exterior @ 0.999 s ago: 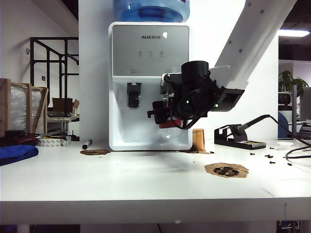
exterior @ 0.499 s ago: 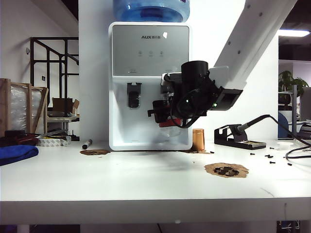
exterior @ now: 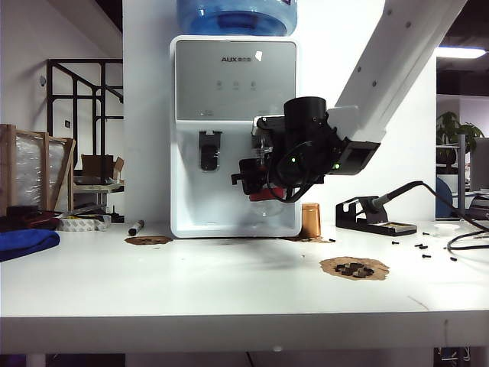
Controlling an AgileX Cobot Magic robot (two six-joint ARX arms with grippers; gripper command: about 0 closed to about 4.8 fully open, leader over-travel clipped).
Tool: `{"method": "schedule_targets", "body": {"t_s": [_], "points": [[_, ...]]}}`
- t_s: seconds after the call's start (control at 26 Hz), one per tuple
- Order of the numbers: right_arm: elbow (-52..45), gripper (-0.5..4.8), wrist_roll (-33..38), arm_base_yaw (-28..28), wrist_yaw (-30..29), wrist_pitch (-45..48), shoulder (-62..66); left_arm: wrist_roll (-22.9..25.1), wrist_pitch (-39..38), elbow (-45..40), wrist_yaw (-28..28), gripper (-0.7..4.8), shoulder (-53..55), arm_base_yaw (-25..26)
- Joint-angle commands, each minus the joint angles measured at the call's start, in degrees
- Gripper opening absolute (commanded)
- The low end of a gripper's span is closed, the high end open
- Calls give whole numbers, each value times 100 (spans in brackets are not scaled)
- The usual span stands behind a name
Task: Pick up the water bottle with two loops of red belts, then reach the front water dispenser and gently press the gray-black baffle horizontally to get a little water.
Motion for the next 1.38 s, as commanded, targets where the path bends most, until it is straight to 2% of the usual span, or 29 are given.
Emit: {"method": "schedule_targets", "body": {"t_s": [0.04,0.31,0.88,1.15,1.31,1.38], "points": [[39,-4,24,7,13,28,-201,-22,28,22,22,-4,4,2],[-782,-4,122,66,37,393,-715,-22,28,24,22,-4,4,2],[-3834,-4,284,221,-184,2444,-2090,-22,26,24,20,-4,2,2],[-4548,-4,317,415,-1193,2465,-2433,-22,26,24,17,-4,2,2],[-4789,-4,433,533,-2623,2444,-2509,-22,31,24,-46,-4,0,2],[-4791,-4,437,584,-3047,2404,-2511,-22,42,24,-190,-4,-7,4]]}}
